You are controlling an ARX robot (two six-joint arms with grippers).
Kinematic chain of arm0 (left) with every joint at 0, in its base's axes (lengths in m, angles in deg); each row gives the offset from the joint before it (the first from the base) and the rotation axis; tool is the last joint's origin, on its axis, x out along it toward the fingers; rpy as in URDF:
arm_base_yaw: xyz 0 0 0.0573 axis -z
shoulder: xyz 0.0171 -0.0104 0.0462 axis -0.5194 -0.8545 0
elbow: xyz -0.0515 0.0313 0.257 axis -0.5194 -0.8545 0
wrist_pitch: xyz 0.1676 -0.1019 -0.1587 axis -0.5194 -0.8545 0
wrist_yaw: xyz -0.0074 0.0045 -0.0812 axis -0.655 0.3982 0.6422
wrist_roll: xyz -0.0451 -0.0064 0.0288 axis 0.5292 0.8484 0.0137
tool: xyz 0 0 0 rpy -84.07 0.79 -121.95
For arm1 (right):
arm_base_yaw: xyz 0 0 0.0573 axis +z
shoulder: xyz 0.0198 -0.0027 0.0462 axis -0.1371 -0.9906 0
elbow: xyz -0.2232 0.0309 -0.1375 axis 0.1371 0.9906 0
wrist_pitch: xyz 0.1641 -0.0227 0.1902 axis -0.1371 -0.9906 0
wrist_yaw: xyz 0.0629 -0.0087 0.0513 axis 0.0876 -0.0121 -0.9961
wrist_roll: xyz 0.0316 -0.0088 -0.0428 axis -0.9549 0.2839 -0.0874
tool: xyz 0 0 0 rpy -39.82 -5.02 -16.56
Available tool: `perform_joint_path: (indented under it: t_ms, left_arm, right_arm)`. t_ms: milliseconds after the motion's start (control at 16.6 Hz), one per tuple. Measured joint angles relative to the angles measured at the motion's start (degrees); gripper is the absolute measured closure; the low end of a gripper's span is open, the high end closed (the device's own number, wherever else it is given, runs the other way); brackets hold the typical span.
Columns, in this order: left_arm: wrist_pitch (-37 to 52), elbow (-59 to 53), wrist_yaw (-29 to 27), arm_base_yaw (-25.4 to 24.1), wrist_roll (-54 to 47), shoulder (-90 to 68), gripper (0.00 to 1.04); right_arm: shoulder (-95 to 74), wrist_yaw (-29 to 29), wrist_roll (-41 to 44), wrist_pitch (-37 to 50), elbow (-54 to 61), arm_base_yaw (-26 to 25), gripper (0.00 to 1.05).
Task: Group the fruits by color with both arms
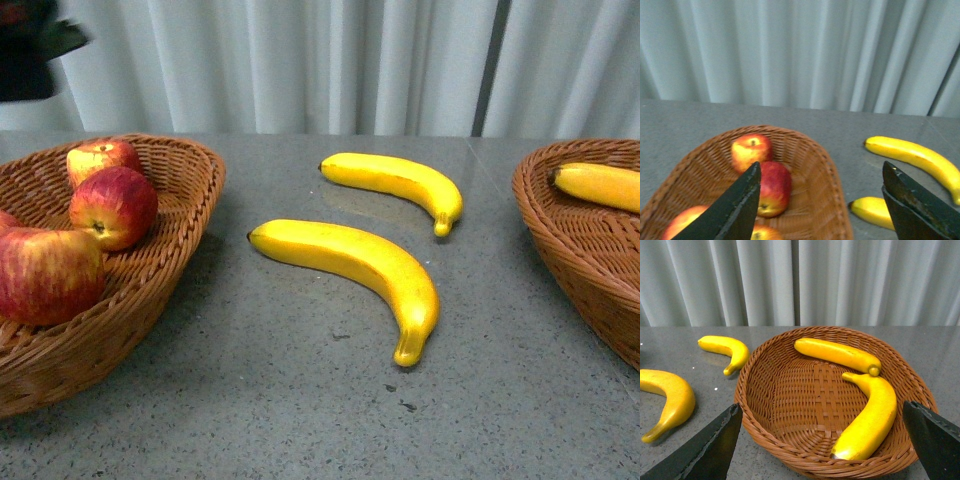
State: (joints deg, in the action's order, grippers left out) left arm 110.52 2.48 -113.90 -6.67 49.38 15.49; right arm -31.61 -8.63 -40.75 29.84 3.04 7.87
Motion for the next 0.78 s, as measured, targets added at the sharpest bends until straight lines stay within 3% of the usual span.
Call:
perform_joint_path:
  t_ms: [241,421,782]
  left_arm:
    - [0.22,-9.25,8.87,-9.64,-2.32,10.82,0.68]
    - [-0.63,-15.26,13.92,-13.57,-2.47,16.66,1.03]
    - [-4.81,-21.14,18.97,-18.80,-2.56,26.88,1.03]
  right_arm:
    - [0.00,0.00,0.02,0.02,0.00,0.00,0.07]
    - [0.00,0.00,0.02,0.02,0.00,0.00,0.07]
    - [0.00,0.00,0.02,0.02,0.00,0.00,0.07]
